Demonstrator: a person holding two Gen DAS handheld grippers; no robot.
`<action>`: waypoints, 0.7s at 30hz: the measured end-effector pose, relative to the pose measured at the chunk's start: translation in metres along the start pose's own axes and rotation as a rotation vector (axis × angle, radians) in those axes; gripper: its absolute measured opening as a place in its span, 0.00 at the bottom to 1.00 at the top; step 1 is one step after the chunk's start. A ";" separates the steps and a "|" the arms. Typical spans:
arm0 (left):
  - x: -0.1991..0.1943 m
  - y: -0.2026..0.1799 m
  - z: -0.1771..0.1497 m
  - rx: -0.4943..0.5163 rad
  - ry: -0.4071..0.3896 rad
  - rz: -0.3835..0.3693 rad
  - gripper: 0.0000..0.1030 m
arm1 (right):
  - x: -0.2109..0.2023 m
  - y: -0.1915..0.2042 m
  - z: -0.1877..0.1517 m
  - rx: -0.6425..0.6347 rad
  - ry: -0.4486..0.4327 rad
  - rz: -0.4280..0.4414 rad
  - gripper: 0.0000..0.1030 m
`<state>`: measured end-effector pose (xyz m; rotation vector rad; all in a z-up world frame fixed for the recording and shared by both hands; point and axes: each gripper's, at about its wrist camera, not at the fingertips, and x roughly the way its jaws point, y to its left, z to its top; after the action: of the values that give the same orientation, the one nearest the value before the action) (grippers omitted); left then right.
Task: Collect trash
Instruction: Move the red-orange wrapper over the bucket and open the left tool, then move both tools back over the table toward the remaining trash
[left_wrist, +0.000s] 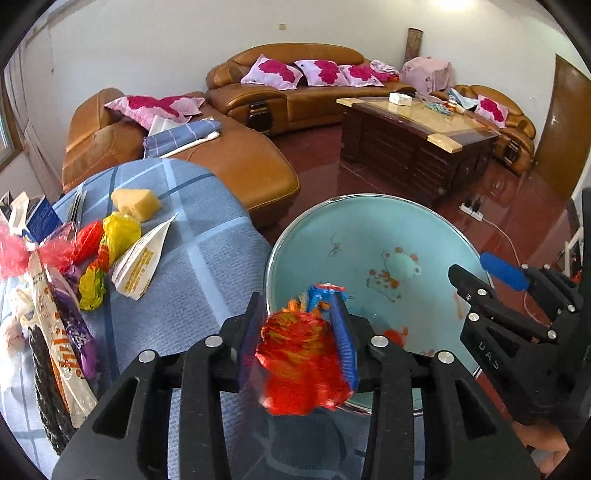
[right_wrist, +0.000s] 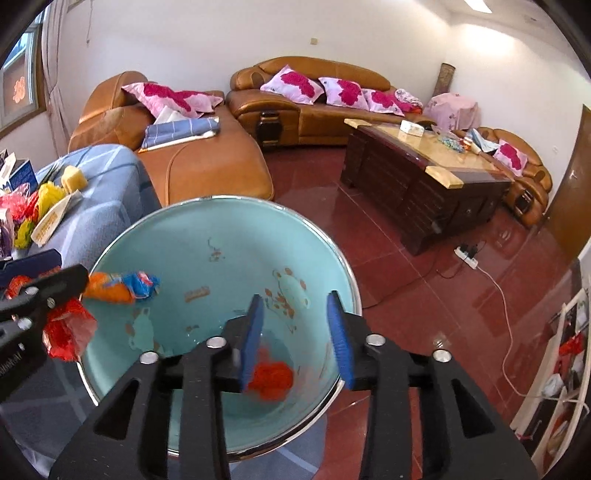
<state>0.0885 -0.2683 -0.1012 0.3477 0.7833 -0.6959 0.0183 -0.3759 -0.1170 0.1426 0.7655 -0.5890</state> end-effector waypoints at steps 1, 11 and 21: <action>-0.001 0.000 0.000 0.000 -0.005 0.003 0.46 | -0.001 -0.001 0.000 0.004 -0.006 -0.003 0.42; -0.036 0.027 0.000 -0.061 -0.088 0.149 0.80 | -0.022 -0.002 0.003 0.030 -0.092 0.026 0.67; -0.057 0.057 -0.016 -0.122 -0.077 0.237 0.86 | -0.041 0.012 0.011 0.026 -0.119 0.042 0.84</action>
<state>0.0903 -0.1929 -0.0678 0.2956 0.6946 -0.4352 0.0087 -0.3516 -0.0819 0.1466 0.6385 -0.5625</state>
